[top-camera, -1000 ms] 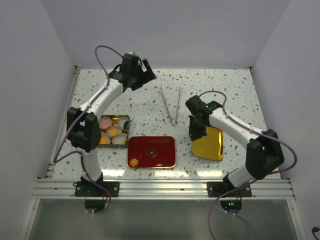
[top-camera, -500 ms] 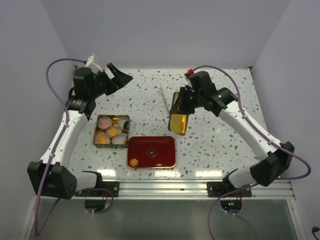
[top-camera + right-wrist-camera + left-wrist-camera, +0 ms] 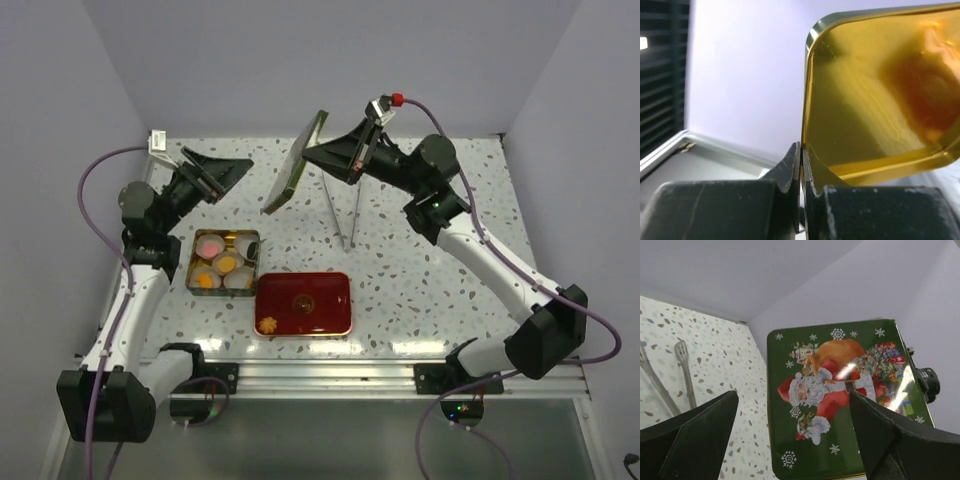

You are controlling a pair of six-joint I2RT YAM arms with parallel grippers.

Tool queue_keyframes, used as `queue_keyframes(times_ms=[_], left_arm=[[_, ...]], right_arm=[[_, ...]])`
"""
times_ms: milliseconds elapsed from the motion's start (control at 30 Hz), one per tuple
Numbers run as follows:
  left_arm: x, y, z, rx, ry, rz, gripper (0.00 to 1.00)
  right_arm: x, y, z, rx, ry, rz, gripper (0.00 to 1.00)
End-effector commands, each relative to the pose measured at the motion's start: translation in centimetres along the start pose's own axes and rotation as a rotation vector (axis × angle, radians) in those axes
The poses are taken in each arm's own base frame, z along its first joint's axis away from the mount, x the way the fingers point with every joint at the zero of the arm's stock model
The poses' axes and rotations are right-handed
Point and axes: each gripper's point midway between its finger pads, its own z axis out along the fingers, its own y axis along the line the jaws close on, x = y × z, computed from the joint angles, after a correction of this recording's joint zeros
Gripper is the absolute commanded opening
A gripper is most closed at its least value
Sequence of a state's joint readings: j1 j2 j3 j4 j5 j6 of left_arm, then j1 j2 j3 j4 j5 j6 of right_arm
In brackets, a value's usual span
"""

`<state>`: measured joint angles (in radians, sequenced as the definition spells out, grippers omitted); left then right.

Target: Pack the cookies

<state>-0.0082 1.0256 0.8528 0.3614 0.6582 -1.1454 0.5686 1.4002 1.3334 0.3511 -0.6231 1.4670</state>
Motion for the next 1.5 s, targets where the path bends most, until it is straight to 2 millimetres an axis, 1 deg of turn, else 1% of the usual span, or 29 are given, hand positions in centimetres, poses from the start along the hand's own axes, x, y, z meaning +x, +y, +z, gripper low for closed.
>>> queue_keyframes(times_ms=[0, 67, 200, 233, 267, 300, 333, 400, 500, 533, 667, 733, 767, 800, 867, 900, 967, 1000, 1067, 1100, 1167, 1200, 1233, 1267, 1300, 1333, 1367, 1400, 1467], left_arm=[[-0.2, -4.1, -0.9, 0.194, -0.006, -0.054, 0.98], [0.2, -4.1, -0.9, 0.202, 0.021, -0.048, 0.98], [0.9, -3.9, -1.0, 0.219, 0.048, -0.084, 0.99], [0.7, -4.6, -1.3, 0.257, 0.038, -0.069, 0.99], [0.7, -5.1, -1.5, 0.281, 0.04, -0.106, 1.0], [1.0, -4.9, -1.5, 0.296, 0.043, -0.128, 1.0], [1.0, -6.1, -1.9, 0.362, 0.038, -0.103, 1.0], [1.3, -6.3, -1.8, 0.394, 0.068, -0.155, 1.0], [1.5, -7.7, -1.7, 0.458, 0.1, -0.159, 1.0], [1.6, -8.6, -1.9, 0.499, 0.104, -0.138, 1.0], [1.2, -10.6, -2.1, 0.592, 0.122, -0.147, 0.99], [1.1, -11.5, -2.6, 0.639, 0.122, -0.123, 0.95], [1.1, -11.7, -2.6, 0.647, 0.127, -0.128, 0.91], [1.0, -12.0, -2.7, 0.66, 0.125, -0.118, 0.82], [0.9, -12.4, -3.0, 0.674, 0.123, -0.11, 0.72], [0.9, -12.6, -3.1, 0.683, 0.121, -0.104, 0.59], [0.9, -12.6, -3.1, 0.686, 0.117, -0.106, 0.42], [0.9, -12.6, -3.1, 0.685, 0.116, -0.108, 0.26], [0.8, -12.6, -3.0, 0.685, 0.115, -0.108, 0.13], [0.7, -12.7, -3.0, 0.688, 0.114, -0.106, 0.03], [0.6, -12.9, -3.0, 0.692, 0.113, -0.102, 0.0], [0.5, -12.9, -3.0, 0.691, 0.112, -0.101, 0.0], [0.5, -13.0, -3.0, 0.693, 0.112, -0.1, 0.0], [0.5, -13.0, -3.0, 0.694, 0.113, -0.095, 0.0], [0.5, -13.0, -3.0, 0.69, 0.115, -0.096, 0.0], [0.5, -12.9, -3.0, 0.685, 0.117, -0.097, 0.0], [0.6, -12.7, -3.0, 0.678, 0.119, -0.093, 0.0], [0.7, -12.3, -2.9, 0.656, 0.121, -0.107, 0.0], [1.1, -11.6, -3.1, 0.634, 0.121, -0.113, 0.0]], right_arm=[[0.8, 8.6, -2.1, -0.388, 0.053, 0.021, 0.0], [0.8, 8.7, -2.3, -0.417, 0.057, 0.048, 0.0], [0.9, 9.9, -2.8, -0.492, 0.071, 0.052, 0.0], [0.7, 9.8, -2.7, -0.499, 0.073, 0.057, 0.0], [0.6, 9.9, -2.7, -0.51, 0.072, 0.06, 0.0], [0.7, 10.2, -2.8, -0.528, 0.077, 0.064, 0.0], [0.5, 10.2, -2.7, -0.536, 0.077, 0.067, 0.0], [0.6, 10.3, -2.8, -0.547, 0.086, 0.062, 0.0], [0.6, 10.3, -2.5, -0.564, 0.105, 0.064, 0.0], [0.6, 10.4, -2.5, -0.577, 0.11, 0.063, 0.0], [0.2, 9.4, -2.2, -0.604, 0.113, 0.084, 0.0], [0.2, 9.1, -2.2, -0.606, 0.114, 0.088, 0.0], [0.2, 8.8, -2.1, -0.605, 0.114, 0.089, 0.0], [0.1, 8.6, -2.0, -0.605, 0.112, 0.094, 0.0], [0.1, 8.5, -2.1, -0.614, 0.112, 0.093, 0.0], [0.1, 8.3, -2.0, -0.611, 0.113, 0.096, 0.0], [0.4, 8.2, -2.1, -0.606, 0.123, 0.089, 0.0], [0.5, 8.2, -2.2, -0.604, 0.125, 0.088, 0.0], [0.7, 7.6, -2.4, -0.592, 0.128, 0.093, 0.0], [0.8, 7.1, -2.5, -0.58, 0.126, 0.099, 0.0], [1.0, 6.5, -2.6, -0.564, 0.13, 0.105, 0.0], [1.2, 5.8, -2.6, -0.544, 0.13, 0.107, 0.03], [1.4, 5.8, -2.9, -0.537, 0.131, 0.101, 0.12], [1.5, 5.1, -2.7, -0.503, 0.137, 0.112, 0.2], [1.7, 4.7, -2.7, -0.484, 0.135, 0.097, 0.45], [1.8, 3.9, -2.8, -0.453, 0.134, 0.093, 0.56], [1.9, 3.6, -2.7, -0.411, 0.136, 0.101, 0.64], [2.2, 2.9, -2.7, -0.376, 0.149, 0.057, 0.74], [2.5, 2.2, -2.7, -0.288, 0.156, 0.054, 0.8]])
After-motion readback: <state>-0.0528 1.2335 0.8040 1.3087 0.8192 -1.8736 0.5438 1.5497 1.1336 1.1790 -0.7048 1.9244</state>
